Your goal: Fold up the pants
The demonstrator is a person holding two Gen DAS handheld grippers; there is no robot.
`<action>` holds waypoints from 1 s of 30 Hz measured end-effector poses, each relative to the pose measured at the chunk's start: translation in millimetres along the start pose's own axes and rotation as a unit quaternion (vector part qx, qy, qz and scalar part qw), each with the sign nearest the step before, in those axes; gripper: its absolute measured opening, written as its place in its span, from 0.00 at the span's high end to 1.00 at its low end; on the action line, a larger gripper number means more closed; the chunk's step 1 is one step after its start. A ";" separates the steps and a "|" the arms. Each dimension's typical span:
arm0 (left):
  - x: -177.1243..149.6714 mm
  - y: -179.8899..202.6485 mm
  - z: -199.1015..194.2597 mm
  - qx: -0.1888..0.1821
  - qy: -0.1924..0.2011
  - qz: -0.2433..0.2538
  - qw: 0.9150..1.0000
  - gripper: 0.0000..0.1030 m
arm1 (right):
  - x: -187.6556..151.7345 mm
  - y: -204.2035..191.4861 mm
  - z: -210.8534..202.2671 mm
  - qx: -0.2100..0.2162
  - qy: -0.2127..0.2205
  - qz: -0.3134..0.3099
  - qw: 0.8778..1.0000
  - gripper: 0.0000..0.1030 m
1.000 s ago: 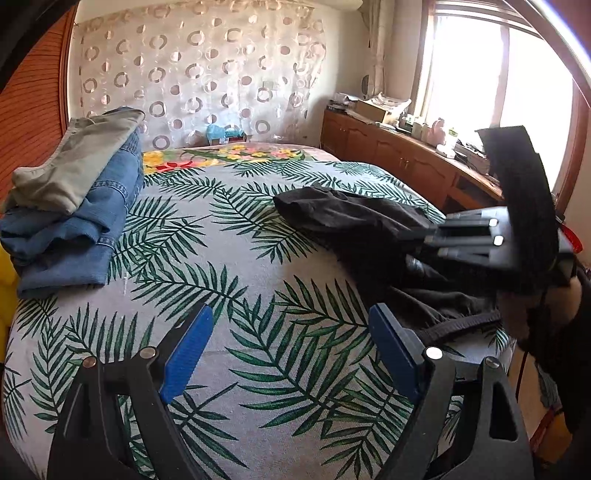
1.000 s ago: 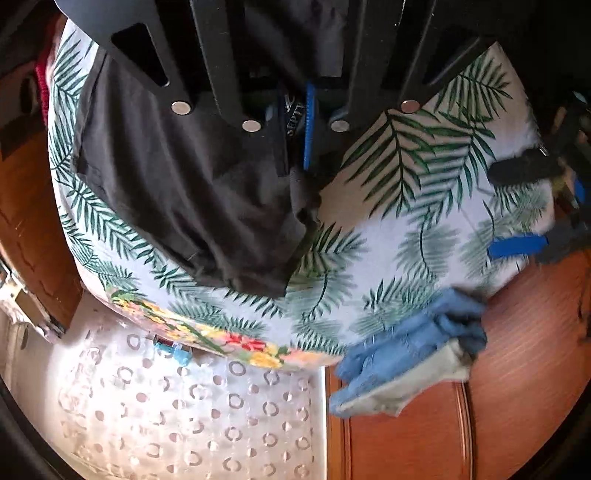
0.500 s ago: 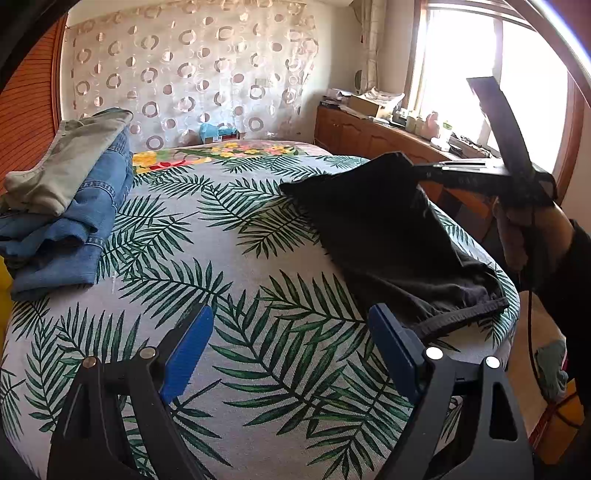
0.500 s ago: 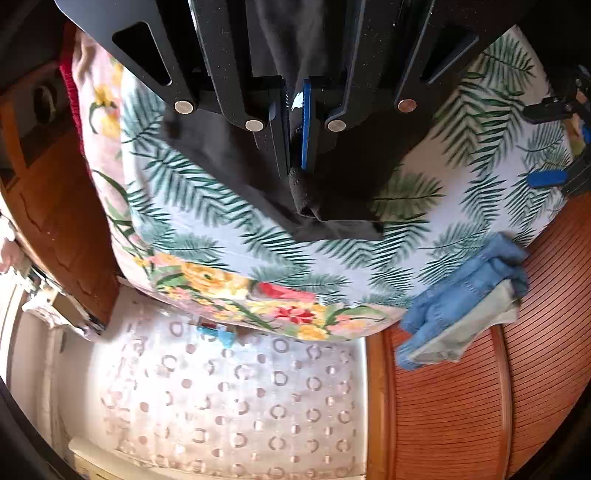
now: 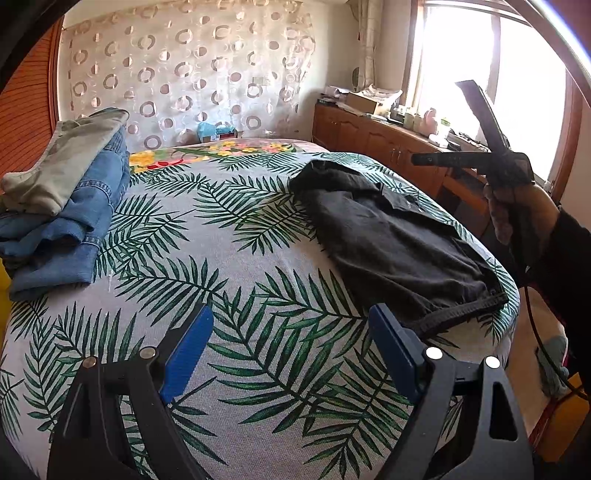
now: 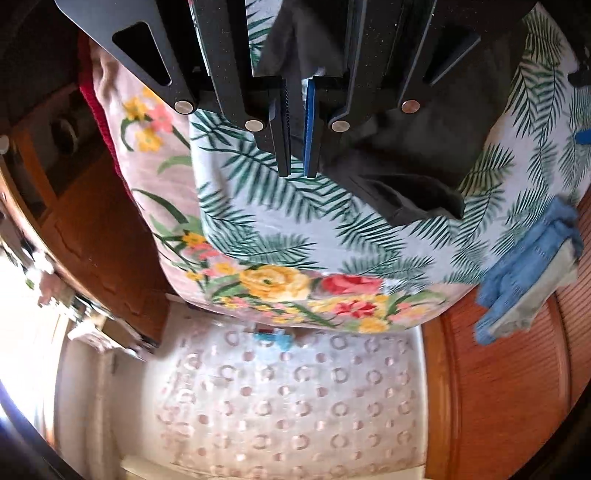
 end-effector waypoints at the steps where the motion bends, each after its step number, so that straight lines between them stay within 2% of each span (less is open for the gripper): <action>1: -0.6 1.1 0.4 0.000 -0.001 0.001 1.000 0.16 | -1.1 -2.4 -0.6 0.009 0.001 0.004 1.000 0.92; 6: -1.2 3.2 3.7 -0.001 -0.005 0.003 1.000 0.16 | -12.1 -21.5 0.5 0.033 -0.007 -0.021 0.999 0.70; 11: 3.0 5.9 7.5 -0.003 -0.006 0.008 1.000 0.16 | -25.2 -44.8 17.5 0.052 -0.030 -0.050 0.997 0.69; 15: 11.7 12.0 13.9 -0.003 -0.006 0.024 1.000 0.16 | -28.7 -44.5 33.7 0.060 -0.052 -0.064 0.995 0.69; 21: 19.0 21.8 21.4 -0.013 -0.010 0.026 1.000 0.16 | -33.4 -42.5 54.5 0.042 -0.094 -0.092 0.990 0.69; 22: 17.3 24.2 21.3 -0.015 -0.011 0.029 0.999 0.16 | -31.3 -41.3 53.2 0.040 -0.092 -0.092 0.991 0.70; 23: 15.7 25.2 21.5 -0.015 -0.013 0.032 0.999 0.16 | -29.3 -38.4 53.0 0.036 -0.090 -0.091 0.991 0.85; 24: 14.9 26.7 21.5 -0.014 -0.014 0.034 0.999 0.16 | -27.2 -35.4 52.9 0.029 -0.087 -0.091 0.992 0.92; 26: 12.6 27.3 22.1 -0.013 -0.017 0.036 0.999 0.16 | -20.3 -30.1 48.2 0.014 -0.063 -0.098 0.993 0.98; 30: 12.3 24.8 21.2 -0.013 -0.016 0.030 0.999 0.16 | -9.5 -7.8 40.2 -0.032 -0.033 -0.072 0.996 0.98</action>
Point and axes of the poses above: each gripper's, at about its wrist camera, not at the fingertips, and z roughly the way its jaws point, y to its right, x to its top, the point moved 7 cm from there along z, roughly the way its jaws point, and after that the axes turned 2 degrees about -z, right-handed, at the moved point
